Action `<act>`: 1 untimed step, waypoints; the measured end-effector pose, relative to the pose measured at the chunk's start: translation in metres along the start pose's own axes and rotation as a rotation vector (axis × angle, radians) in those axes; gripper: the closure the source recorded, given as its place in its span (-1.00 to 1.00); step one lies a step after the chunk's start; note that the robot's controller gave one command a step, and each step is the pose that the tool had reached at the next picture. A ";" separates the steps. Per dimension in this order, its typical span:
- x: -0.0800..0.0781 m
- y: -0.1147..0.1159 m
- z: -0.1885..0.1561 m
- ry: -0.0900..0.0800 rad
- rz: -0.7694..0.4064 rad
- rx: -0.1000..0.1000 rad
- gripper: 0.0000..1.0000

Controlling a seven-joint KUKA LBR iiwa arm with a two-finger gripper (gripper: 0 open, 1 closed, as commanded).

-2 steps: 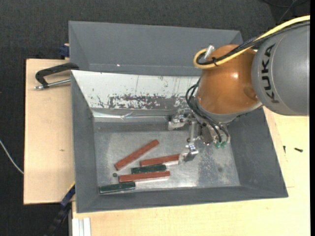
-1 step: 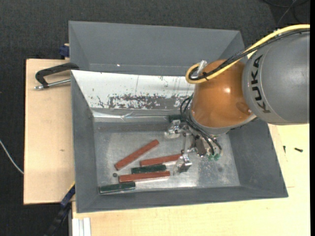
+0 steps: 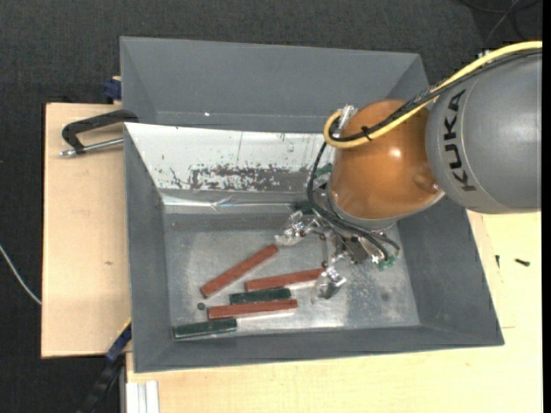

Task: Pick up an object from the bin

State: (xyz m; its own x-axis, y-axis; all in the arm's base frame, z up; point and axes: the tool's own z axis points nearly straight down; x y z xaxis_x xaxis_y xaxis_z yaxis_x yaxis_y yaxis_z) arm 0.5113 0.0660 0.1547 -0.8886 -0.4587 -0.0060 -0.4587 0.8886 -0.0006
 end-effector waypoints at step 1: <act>0.001 0.014 0.068 0.000 0.022 0.000 -1.00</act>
Offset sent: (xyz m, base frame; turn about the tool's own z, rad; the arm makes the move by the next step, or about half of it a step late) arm -0.0100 0.0173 -0.0847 -0.2015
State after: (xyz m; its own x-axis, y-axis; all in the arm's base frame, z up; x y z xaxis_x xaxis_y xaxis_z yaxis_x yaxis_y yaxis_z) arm 0.5050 0.0779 0.0869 -0.8984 -0.4392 -0.0061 -0.4392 0.8984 -0.0007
